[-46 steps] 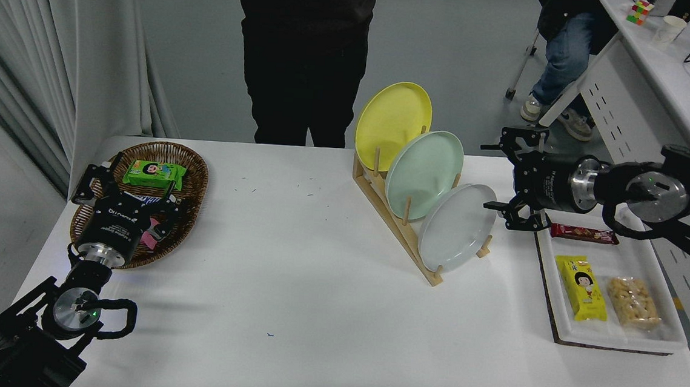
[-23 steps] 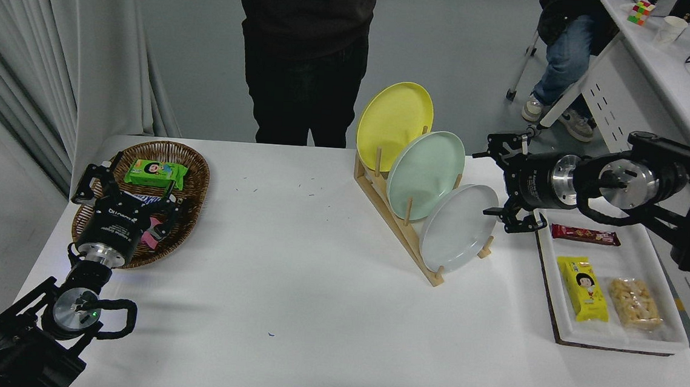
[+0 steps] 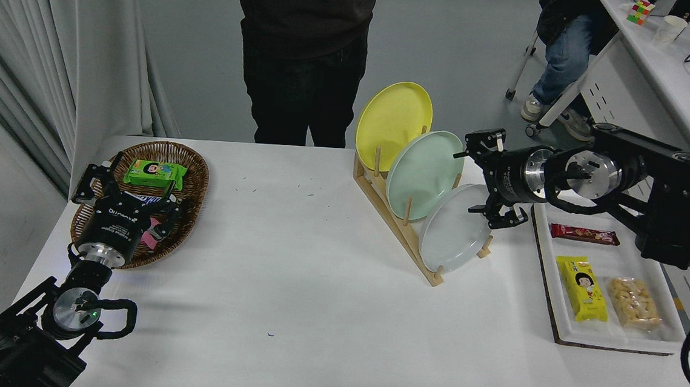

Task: Place the plate on the table

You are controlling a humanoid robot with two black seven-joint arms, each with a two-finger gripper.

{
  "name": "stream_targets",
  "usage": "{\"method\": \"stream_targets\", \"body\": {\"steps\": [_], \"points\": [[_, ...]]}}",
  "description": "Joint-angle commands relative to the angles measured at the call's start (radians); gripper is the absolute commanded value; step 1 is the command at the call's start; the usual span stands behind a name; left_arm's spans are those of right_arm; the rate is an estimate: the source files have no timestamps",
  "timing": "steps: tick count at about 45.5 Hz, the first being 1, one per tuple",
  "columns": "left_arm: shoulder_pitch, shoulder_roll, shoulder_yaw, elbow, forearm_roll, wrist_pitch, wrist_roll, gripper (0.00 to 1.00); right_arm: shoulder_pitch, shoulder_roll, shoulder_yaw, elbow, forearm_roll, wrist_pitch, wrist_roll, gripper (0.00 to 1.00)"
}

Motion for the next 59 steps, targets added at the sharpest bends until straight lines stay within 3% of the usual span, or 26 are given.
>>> {"method": "stream_targets", "body": {"steps": [1, 33, 59], "points": [[0.000, 0.000, 0.000, 0.000, 0.000, 0.000, 0.000, 0.98, 0.001, 0.019, -0.001, -0.009, -0.013, 0.040, -0.002, 0.99], [0.001, 0.000, 0.000, 0.000, 0.000, 0.000, 0.000, 0.98, -0.007, 0.052, -0.029, -0.171, -0.013, 0.149, 0.003, 0.93], [0.000, 0.000, 0.000, 0.000, 0.000, 0.000, 0.000, 0.98, -0.034, 0.072, -0.012, -0.201, -0.010, 0.146, 0.002, 0.69]]}}
